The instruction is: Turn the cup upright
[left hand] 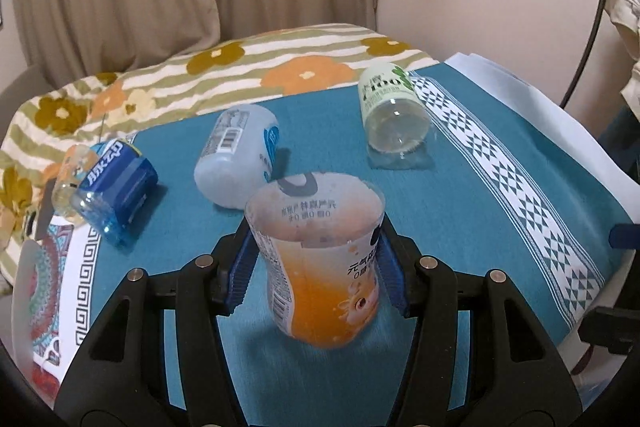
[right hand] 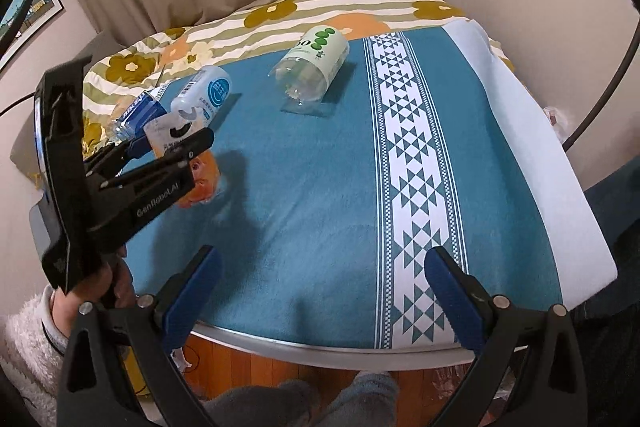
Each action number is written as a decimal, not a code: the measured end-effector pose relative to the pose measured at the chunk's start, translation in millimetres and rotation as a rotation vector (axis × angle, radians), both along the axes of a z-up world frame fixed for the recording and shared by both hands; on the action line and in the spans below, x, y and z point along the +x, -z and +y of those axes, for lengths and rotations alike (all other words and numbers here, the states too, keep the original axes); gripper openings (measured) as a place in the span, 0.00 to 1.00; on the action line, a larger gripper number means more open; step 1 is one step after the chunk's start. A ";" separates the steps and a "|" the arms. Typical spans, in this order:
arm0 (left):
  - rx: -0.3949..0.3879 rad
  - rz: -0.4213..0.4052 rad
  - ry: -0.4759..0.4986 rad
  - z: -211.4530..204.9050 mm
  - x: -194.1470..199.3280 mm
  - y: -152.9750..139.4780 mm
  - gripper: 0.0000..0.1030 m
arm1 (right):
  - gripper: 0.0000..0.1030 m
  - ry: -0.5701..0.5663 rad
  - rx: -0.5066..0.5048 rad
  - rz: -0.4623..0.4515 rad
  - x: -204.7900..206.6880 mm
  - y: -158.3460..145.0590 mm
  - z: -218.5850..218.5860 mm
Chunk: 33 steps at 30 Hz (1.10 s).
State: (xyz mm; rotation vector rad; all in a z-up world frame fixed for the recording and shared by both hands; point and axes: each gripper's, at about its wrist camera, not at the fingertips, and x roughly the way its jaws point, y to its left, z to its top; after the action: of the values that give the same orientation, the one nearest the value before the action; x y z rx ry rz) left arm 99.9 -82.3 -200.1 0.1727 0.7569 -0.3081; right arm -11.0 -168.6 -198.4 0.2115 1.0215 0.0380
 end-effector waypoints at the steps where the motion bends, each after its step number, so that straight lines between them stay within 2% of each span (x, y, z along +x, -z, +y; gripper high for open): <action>1: 0.000 0.015 0.000 1.1 -1.7 0.9 0.57 | 0.98 -0.001 -0.002 -0.001 -0.7 -0.5 0.7; 4: -0.005 0.095 -0.016 6.4 -4.7 10.9 0.57 | 0.98 -0.006 -0.009 -0.008 -3.6 -2.5 3.2; 14: -0.023 0.123 -0.028 11.3 -5.5 10.5 0.57 | 0.98 -0.017 -0.014 -0.028 -3.4 -8.0 8.3; 17: 0.010 0.134 -0.021 8.0 -3.2 10.4 0.63 | 0.98 -0.020 -0.013 -0.029 -3.1 -8.6 9.3; 19: 0.029 0.137 -0.014 6.2 -1.9 10.7 0.90 | 0.98 -0.020 -0.014 -0.032 -3.2 -9.7 9.6; 21: 0.036 0.114 -0.015 5.9 -3.5 7.6 0.98 | 0.98 -0.019 -0.014 -0.037 -3.7 -11.3 9.5; 27: 0.062 0.088 -0.009 7.3 -9.5 -8.2 0.98 | 0.98 -0.009 -0.012 -0.050 -5.8 -20.2 8.1; 33: 0.045 0.087 -0.030 28.2 -30.1 -49.3 0.98 | 0.98 -0.010 -0.016 -0.078 -6.8 -47.8 9.9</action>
State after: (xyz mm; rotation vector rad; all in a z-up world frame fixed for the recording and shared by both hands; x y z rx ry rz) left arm 69.8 -54.1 -150.7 0.1911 0.8522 -0.2711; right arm -17.9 -158.7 -150.5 0.1885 0.9454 0.0468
